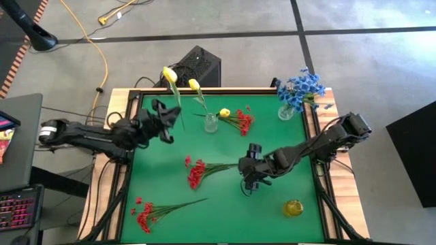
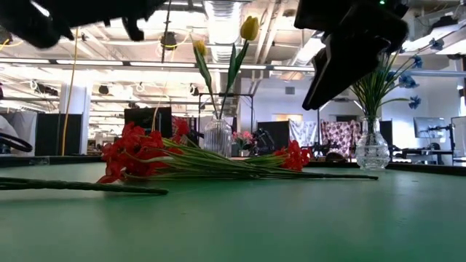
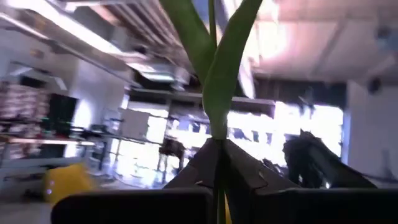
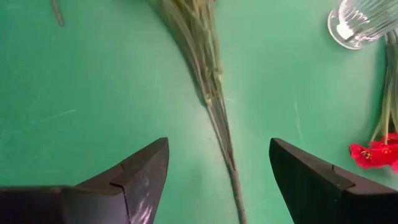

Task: Sort flowers into vase by color
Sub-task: Put the yellow tulip into the left transparent vase, then put the center red flowers into the yellow vase

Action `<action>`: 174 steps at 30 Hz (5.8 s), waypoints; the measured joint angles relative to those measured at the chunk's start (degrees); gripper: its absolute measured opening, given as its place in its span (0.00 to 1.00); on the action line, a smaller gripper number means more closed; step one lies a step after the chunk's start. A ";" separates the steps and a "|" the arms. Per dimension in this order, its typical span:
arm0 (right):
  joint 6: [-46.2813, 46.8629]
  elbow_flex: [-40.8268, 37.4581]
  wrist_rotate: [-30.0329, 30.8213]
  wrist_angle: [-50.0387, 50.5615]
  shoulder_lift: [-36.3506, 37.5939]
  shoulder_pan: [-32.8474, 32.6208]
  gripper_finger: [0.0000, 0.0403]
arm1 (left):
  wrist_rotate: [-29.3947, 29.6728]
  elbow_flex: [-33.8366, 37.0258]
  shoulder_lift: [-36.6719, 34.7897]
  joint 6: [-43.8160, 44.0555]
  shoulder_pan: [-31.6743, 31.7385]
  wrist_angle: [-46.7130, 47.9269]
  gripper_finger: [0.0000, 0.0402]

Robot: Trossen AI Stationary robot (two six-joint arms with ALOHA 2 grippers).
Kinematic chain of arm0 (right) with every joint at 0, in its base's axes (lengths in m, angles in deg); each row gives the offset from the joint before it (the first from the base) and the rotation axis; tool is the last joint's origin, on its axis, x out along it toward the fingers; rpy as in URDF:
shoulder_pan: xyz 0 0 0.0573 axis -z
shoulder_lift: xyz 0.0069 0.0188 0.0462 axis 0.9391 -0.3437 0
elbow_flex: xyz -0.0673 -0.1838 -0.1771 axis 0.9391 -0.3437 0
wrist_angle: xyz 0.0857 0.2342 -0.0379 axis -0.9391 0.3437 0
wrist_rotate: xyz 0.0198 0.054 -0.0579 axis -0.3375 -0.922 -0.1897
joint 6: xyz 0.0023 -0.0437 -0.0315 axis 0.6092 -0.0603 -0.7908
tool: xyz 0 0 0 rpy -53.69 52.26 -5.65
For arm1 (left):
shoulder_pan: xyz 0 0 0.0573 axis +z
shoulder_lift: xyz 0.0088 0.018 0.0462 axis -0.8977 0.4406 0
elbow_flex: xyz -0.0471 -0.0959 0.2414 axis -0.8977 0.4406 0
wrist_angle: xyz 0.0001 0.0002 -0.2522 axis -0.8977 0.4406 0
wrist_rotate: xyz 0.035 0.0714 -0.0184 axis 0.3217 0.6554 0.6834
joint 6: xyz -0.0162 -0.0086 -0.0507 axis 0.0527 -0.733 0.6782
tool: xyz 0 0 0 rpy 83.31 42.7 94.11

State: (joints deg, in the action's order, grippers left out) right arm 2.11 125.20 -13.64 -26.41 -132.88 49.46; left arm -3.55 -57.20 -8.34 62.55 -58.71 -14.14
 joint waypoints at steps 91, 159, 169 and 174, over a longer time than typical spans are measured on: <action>-2.85 0.00 -0.47 -0.49 0.00 0.99 0.76 | -37.09 -18.46 46.30 9.35 22.79 -17.18 0.00; -4.02 0.00 -3.54 -0.51 0.00 3.73 0.76 | -57.36 -7.97 37.77 13.84 30.01 4.50 0.32; -4.18 1.20 -4.85 -0.40 0.00 5.81 0.76 | -49.52 -7.97 15.41 0.31 28.92 40.58 0.32; -4.23 1.36 -6.77 -0.45 0.00 7.11 0.76 | -48.21 -7.97 7.64 -2.65 28.89 53.23 0.32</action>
State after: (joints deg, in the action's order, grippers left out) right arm -2.12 126.55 -20.42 -26.86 -132.88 56.57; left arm -51.76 -65.17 -0.70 59.90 -29.81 39.09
